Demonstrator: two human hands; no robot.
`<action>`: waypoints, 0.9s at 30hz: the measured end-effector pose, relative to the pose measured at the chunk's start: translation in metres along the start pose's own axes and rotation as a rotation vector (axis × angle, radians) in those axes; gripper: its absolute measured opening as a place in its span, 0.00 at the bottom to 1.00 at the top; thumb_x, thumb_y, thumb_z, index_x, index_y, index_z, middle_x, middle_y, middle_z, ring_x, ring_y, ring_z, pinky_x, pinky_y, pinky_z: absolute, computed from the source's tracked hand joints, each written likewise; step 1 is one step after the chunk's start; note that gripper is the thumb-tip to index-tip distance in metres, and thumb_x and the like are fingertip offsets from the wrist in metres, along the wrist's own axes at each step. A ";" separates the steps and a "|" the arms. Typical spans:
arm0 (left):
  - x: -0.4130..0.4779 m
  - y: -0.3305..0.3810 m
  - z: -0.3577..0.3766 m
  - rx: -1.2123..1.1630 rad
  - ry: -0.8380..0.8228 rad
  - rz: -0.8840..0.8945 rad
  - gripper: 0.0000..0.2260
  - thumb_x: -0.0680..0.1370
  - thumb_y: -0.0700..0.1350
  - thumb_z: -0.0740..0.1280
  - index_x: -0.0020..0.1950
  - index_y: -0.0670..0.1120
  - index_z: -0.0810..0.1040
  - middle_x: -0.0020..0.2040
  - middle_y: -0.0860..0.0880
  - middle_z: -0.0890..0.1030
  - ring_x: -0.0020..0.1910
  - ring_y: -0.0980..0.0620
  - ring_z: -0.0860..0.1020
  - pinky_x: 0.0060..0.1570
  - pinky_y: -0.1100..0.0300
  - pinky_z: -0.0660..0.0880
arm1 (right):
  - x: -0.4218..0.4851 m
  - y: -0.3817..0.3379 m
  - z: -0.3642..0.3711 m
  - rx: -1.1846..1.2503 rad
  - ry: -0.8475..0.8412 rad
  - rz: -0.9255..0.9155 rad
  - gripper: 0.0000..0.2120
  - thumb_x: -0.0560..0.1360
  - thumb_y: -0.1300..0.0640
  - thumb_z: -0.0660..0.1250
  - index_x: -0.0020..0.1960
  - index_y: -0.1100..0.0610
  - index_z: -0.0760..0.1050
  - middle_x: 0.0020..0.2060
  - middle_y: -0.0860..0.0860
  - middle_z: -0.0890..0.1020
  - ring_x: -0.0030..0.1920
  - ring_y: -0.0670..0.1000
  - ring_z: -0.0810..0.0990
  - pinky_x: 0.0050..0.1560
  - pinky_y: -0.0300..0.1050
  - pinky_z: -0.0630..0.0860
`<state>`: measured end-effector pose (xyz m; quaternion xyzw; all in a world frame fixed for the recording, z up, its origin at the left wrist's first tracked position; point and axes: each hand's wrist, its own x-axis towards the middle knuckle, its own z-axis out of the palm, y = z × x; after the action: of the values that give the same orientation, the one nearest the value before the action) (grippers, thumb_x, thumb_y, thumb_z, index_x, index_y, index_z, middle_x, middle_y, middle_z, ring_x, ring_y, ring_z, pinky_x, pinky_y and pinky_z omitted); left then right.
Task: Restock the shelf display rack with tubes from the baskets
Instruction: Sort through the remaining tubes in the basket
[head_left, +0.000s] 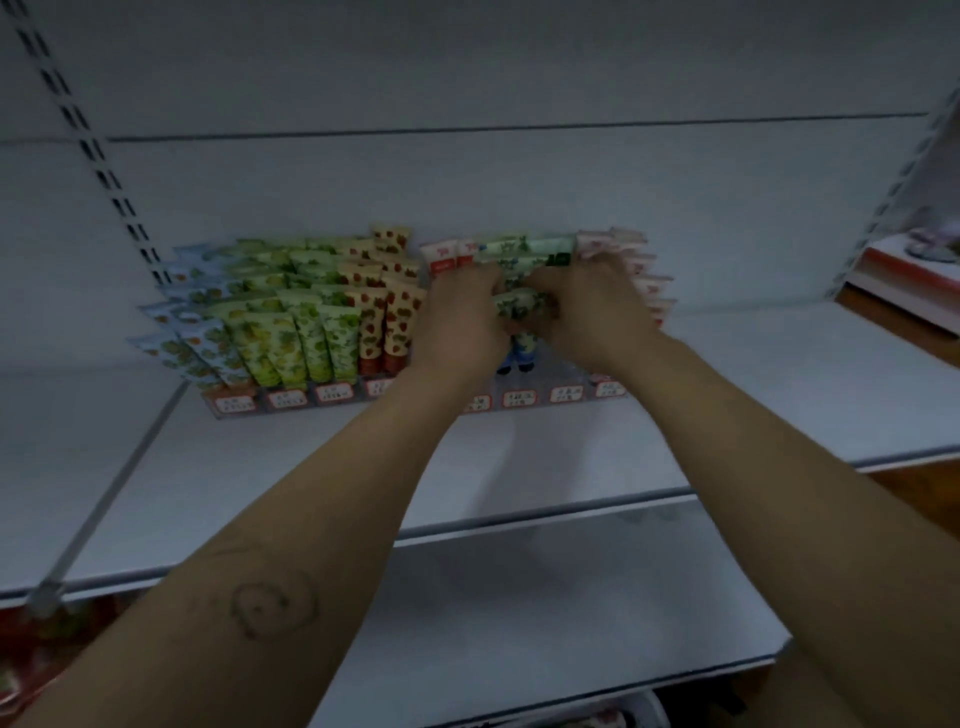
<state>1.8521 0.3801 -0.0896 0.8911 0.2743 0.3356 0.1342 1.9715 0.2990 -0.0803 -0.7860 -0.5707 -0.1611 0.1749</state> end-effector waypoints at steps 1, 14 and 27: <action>-0.001 0.002 -0.002 0.001 -0.028 -0.012 0.07 0.72 0.36 0.68 0.40 0.45 0.70 0.37 0.50 0.72 0.38 0.49 0.73 0.31 0.59 0.62 | -0.004 -0.001 -0.001 -0.026 -0.018 0.005 0.17 0.73 0.47 0.68 0.61 0.49 0.77 0.55 0.55 0.82 0.57 0.58 0.77 0.66 0.51 0.63; -0.108 0.008 -0.048 0.236 -0.131 0.069 0.20 0.75 0.50 0.70 0.65 0.47 0.72 0.61 0.46 0.75 0.61 0.44 0.70 0.55 0.50 0.71 | -0.091 -0.018 -0.038 -0.056 0.151 -0.133 0.33 0.65 0.47 0.75 0.65 0.58 0.73 0.56 0.58 0.79 0.57 0.61 0.76 0.62 0.55 0.67; -0.283 0.000 0.062 0.044 -0.527 0.033 0.17 0.79 0.53 0.63 0.66 0.50 0.72 0.62 0.51 0.75 0.61 0.49 0.71 0.56 0.55 0.70 | -0.271 -0.033 0.038 -0.042 -0.744 0.056 0.35 0.73 0.38 0.65 0.75 0.49 0.59 0.71 0.49 0.67 0.68 0.51 0.68 0.66 0.44 0.66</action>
<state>1.7166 0.2125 -0.2836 0.9549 0.2225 0.0879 0.1760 1.8616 0.0983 -0.2331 -0.8095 -0.5701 0.1288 -0.0564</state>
